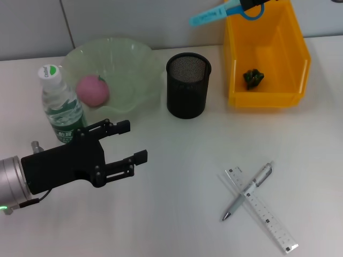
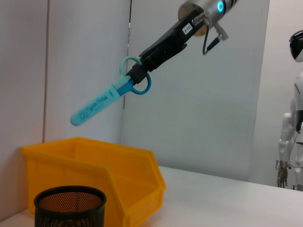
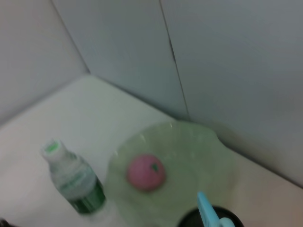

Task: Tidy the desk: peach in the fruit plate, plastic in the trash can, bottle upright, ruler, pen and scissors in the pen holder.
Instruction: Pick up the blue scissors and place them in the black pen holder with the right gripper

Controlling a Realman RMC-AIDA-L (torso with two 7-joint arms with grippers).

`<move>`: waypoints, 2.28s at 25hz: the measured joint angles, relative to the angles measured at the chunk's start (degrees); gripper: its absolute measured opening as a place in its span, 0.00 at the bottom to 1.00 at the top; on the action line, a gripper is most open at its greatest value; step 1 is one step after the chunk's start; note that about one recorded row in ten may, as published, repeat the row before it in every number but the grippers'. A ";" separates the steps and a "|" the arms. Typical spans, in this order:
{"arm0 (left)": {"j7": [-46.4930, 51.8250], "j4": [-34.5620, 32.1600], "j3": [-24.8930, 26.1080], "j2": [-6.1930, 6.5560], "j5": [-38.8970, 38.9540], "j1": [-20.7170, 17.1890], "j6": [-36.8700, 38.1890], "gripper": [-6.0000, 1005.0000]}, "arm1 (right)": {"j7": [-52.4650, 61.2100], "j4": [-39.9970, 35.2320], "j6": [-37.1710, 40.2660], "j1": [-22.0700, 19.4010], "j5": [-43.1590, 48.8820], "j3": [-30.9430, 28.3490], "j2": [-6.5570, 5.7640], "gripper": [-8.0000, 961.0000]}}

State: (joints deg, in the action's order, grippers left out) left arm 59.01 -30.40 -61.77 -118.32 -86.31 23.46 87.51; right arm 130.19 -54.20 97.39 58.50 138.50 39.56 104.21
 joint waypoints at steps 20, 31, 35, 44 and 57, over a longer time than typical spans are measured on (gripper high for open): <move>-0.33 0.81 -0.10 -0.27 0.00 0.01 -1.69 0.76 | 1.63 9.15 -9.13 11.47 16.93 14.59 5.00 0.09; -0.32 1.61 -0.51 -0.15 0.00 0.22 -2.02 0.76 | 1.65 14.25 -16.52 12.80 17.53 19.16 8.02 0.09; -0.31 1.61 -0.79 -0.26 0.00 0.06 -2.02 0.76 | 1.69 15.61 -18.60 13.43 19.44 19.34 9.37 0.09; -0.13 1.58 -0.81 -0.24 0.00 0.00 -1.91 0.76 | 2.64 16.77 -20.66 13.62 21.77 19.39 10.69 0.09; 0.38 1.58 -0.81 -0.15 0.00 0.00 -1.70 0.76 | 3.86 16.88 -23.62 12.86 22.08 19.42 11.07 0.26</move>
State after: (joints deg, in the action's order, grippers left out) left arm 59.39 -28.83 -62.58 -118.47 -86.31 23.46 85.81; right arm 134.05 -37.32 73.77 71.37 160.58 58.98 115.28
